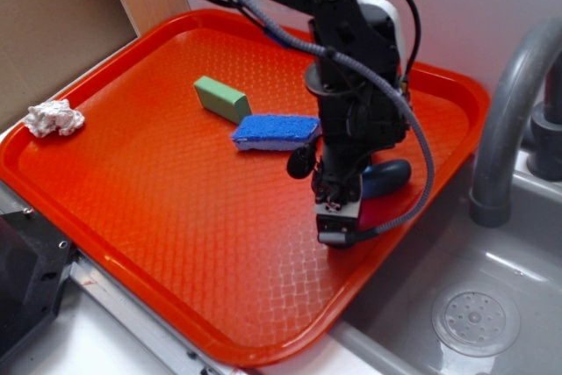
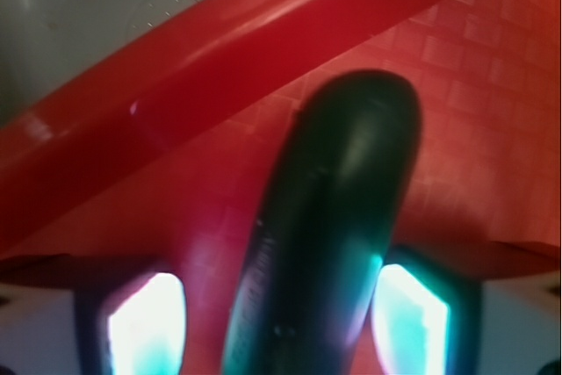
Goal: Grab the plastic pickle.
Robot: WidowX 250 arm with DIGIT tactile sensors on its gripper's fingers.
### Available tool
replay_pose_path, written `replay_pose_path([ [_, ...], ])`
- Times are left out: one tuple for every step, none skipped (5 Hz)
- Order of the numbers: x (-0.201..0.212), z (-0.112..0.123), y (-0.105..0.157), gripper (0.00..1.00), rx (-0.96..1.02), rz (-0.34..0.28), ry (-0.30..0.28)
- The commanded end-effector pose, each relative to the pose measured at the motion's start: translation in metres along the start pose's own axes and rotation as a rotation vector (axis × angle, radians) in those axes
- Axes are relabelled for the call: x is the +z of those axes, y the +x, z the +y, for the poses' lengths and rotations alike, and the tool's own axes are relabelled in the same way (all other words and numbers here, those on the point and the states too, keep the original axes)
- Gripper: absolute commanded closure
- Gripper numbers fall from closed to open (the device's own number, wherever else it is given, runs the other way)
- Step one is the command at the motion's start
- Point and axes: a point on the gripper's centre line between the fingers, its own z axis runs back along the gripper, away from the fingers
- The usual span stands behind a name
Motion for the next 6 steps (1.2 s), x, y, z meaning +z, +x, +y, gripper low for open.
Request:
replay_pose_path([
  [0.017,-0.011,0.001,1.0,0.011,-0.023,0.078],
  [0.054,0.004,-0.026,1.0,0.184,0.018,0.171],
  [0.104,0.017,-0.069,1.0,0.427,0.097,0.183],
  [0.14,0.021,-0.114,1.0,0.679,0.107,0.191],
  [0.169,0.014,-0.149,1.0,0.927,0.093,0.193],
  [0.188,0.011,-0.177,1.0,1.065,0.005,0.217],
])
